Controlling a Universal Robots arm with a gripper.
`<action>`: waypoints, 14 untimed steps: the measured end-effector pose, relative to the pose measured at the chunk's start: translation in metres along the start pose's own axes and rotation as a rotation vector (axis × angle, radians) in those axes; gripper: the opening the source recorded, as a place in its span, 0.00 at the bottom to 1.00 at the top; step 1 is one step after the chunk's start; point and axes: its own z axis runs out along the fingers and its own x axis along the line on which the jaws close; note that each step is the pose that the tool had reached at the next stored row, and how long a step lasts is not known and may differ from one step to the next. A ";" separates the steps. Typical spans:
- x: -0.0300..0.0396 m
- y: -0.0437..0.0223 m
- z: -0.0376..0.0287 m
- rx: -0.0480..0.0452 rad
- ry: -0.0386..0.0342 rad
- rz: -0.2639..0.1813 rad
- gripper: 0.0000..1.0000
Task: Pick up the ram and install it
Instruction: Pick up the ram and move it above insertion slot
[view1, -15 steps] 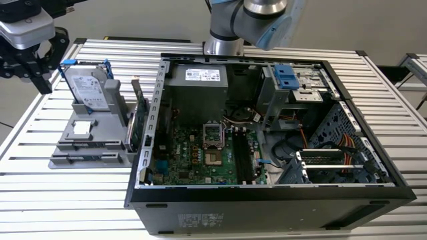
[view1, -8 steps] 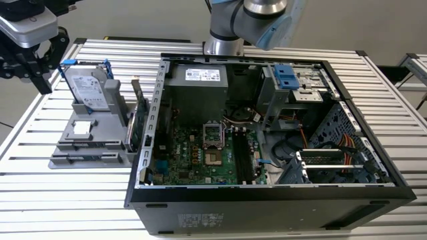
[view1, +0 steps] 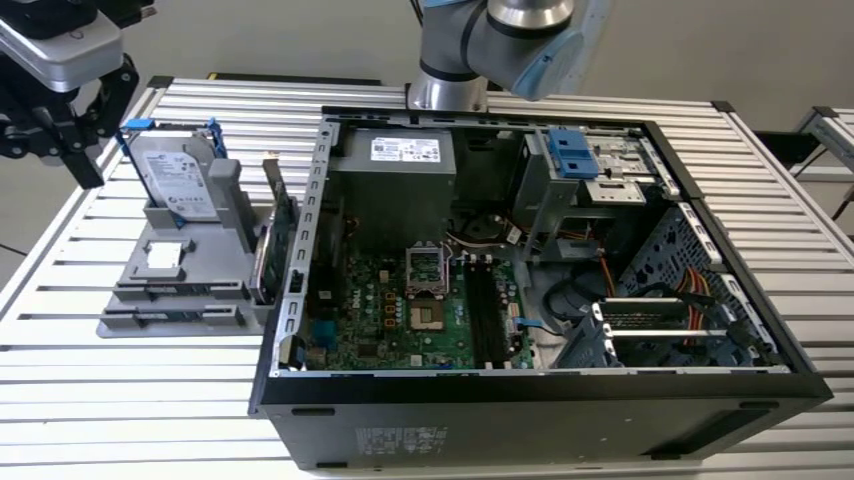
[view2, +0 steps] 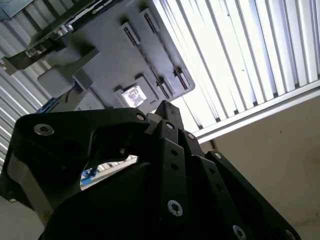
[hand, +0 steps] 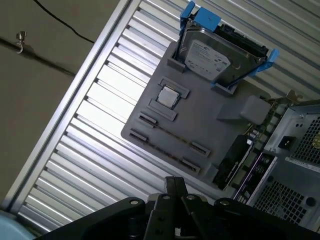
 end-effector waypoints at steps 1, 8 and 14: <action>-0.0001 0.0001 0.0000 0.0004 0.0004 -0.004 0.00; -0.0001 0.0001 0.0000 0.0013 0.0028 -0.047 0.00; -0.0001 0.0002 0.0000 0.0015 0.0049 -0.089 0.00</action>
